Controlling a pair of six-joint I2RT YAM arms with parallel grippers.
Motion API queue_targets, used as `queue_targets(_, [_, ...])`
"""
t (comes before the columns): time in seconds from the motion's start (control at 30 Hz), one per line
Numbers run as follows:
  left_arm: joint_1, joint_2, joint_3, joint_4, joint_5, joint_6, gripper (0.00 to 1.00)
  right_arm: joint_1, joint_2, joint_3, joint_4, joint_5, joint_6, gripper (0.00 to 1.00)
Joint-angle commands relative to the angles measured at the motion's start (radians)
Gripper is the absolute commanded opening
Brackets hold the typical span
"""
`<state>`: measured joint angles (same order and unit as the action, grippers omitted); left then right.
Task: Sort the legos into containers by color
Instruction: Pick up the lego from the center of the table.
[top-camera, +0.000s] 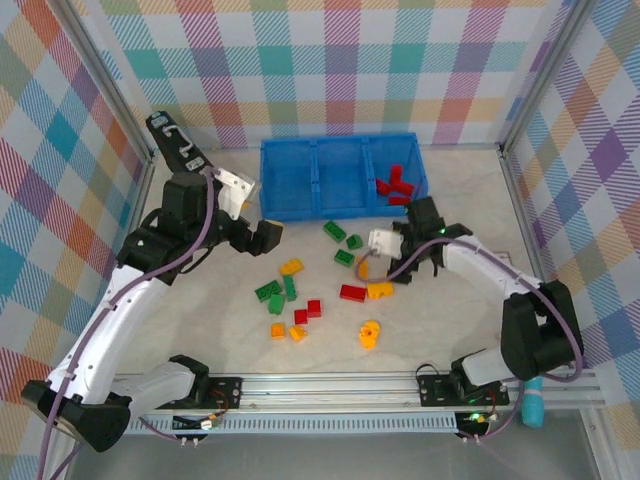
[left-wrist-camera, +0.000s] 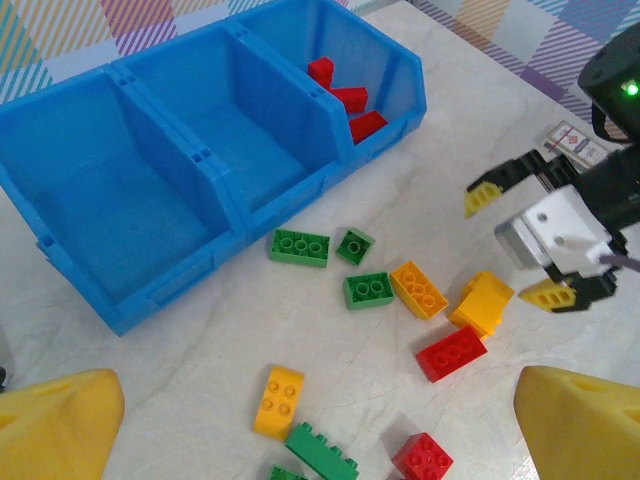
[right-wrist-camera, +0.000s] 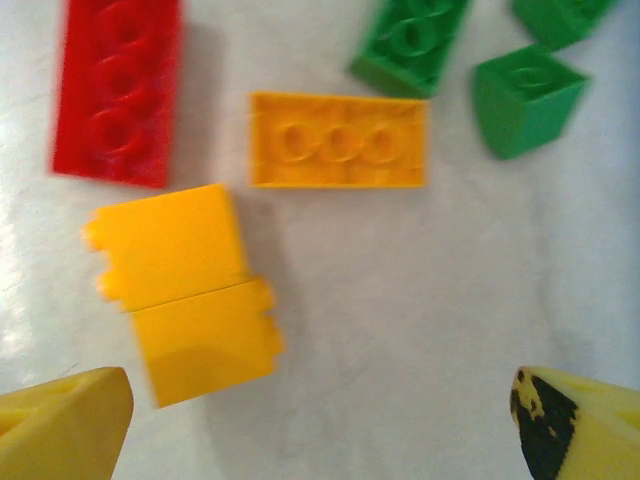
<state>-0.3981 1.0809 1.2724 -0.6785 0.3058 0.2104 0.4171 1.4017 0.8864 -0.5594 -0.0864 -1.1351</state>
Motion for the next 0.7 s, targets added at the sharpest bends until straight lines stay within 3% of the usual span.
queue_targets(0.0, [-0.011, 0.013, 0.014, -0.004, 0.034, 0.005, 1.0, 0.023, -0.044, -0.007, -0.092, 0.027, -0.048, 0.97])
queue_targets(0.33, [-0.011, 0.013, 0.012, -0.003, 0.032, 0.005, 1.0, 0.057, -0.019, -0.07, -0.049, 0.02, -0.032, 0.97])
queue_targets(0.67, [-0.011, 0.006, 0.003, -0.003, 0.016, 0.014, 1.0, 0.058, 0.147, -0.001, 0.0, 0.027, -0.069, 0.95])
